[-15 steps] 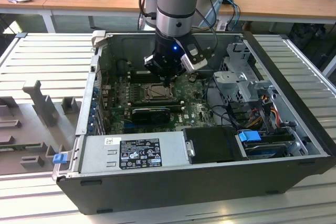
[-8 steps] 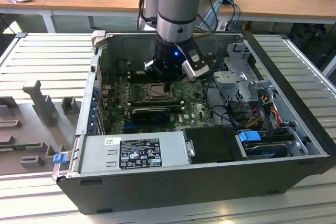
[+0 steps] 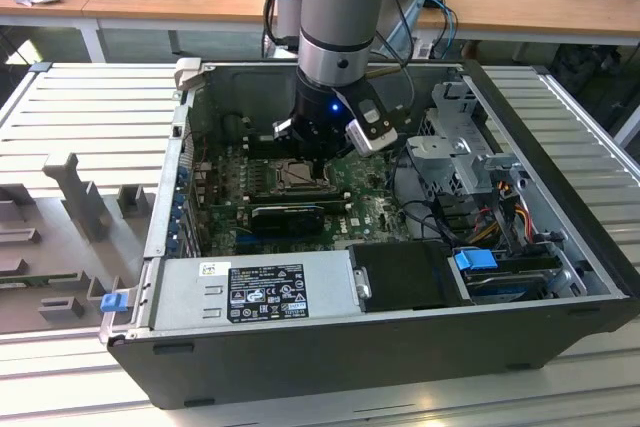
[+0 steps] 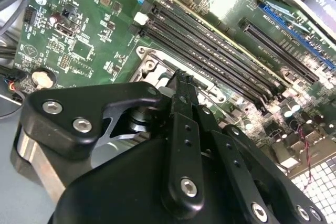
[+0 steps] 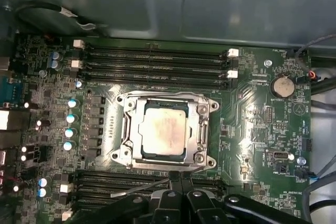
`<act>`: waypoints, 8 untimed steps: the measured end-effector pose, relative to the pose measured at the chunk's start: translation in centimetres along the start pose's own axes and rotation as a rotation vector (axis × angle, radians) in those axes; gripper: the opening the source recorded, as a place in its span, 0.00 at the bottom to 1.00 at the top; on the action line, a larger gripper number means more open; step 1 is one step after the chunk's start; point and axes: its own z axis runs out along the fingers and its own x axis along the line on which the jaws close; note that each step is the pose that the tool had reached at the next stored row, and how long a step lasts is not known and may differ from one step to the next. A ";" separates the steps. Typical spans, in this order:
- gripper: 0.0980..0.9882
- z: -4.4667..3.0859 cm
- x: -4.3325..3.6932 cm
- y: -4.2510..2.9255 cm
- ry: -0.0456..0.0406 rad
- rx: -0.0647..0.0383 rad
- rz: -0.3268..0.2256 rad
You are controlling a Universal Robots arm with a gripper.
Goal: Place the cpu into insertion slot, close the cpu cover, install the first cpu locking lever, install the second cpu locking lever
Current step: 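Install the second cpu locking lever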
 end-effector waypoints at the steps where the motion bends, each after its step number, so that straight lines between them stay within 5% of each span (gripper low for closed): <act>1: 0.01 0.00 0.04 -0.06 0.0000 0.000 0.000; 5: 0.01 -0.04 0.22 -0.47 -0.0001 -0.001 0.000; 8: 0.01 -0.04 0.62 -0.64 -0.0010 -0.015 0.000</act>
